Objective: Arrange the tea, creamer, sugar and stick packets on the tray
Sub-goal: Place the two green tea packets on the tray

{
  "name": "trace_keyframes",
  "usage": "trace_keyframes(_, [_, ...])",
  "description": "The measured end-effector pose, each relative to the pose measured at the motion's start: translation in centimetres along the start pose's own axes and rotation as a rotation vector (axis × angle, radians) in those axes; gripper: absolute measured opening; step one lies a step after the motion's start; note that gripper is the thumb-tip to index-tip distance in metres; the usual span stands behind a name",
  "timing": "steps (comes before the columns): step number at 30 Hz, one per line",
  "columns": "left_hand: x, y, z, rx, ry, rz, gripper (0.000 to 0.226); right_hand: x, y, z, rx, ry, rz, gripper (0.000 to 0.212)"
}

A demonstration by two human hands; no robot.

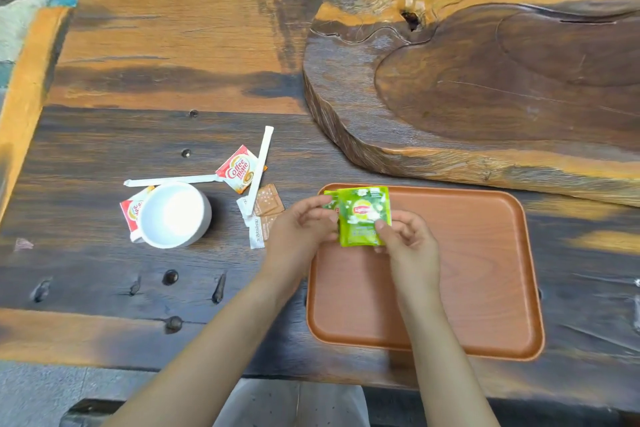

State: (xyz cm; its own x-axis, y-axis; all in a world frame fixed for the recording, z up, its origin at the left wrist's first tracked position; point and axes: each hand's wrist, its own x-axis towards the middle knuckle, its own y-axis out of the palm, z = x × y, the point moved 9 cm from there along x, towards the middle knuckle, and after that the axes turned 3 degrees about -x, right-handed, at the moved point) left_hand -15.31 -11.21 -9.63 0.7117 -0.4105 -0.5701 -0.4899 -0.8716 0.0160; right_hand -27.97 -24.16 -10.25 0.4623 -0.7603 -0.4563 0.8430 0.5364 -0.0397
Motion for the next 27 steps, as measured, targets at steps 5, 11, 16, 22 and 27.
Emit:
trace_keyframes(5, [-1.0,2.8,-2.3,0.896,0.623,-0.007,0.033,1.8,-3.6,-0.7,-0.130,0.013,-0.151,0.025])
trace_keyframes(11, [-0.3,4.3,0.3,1.031,0.640,0.044,0.037,1.8,-2.3,-0.5,-0.412,-0.063,-0.168,0.017])
trace_keyframes(16, [-0.4,4.4,0.4,1.016,0.688,0.042,0.034,1.4,-2.5,1.0,-0.737,-0.151,-0.238,0.012])
trace_keyframes(22, [-0.6,4.2,0.5,1.027,0.709,0.007,0.033,1.5,-2.4,1.2,-0.950,-0.198,-0.272,0.019])
trace_keyframes(27, [-0.6,4.3,0.5,1.041,0.717,0.004,0.033,1.6,-2.4,1.1,-0.960,-0.228,-0.268,0.020])
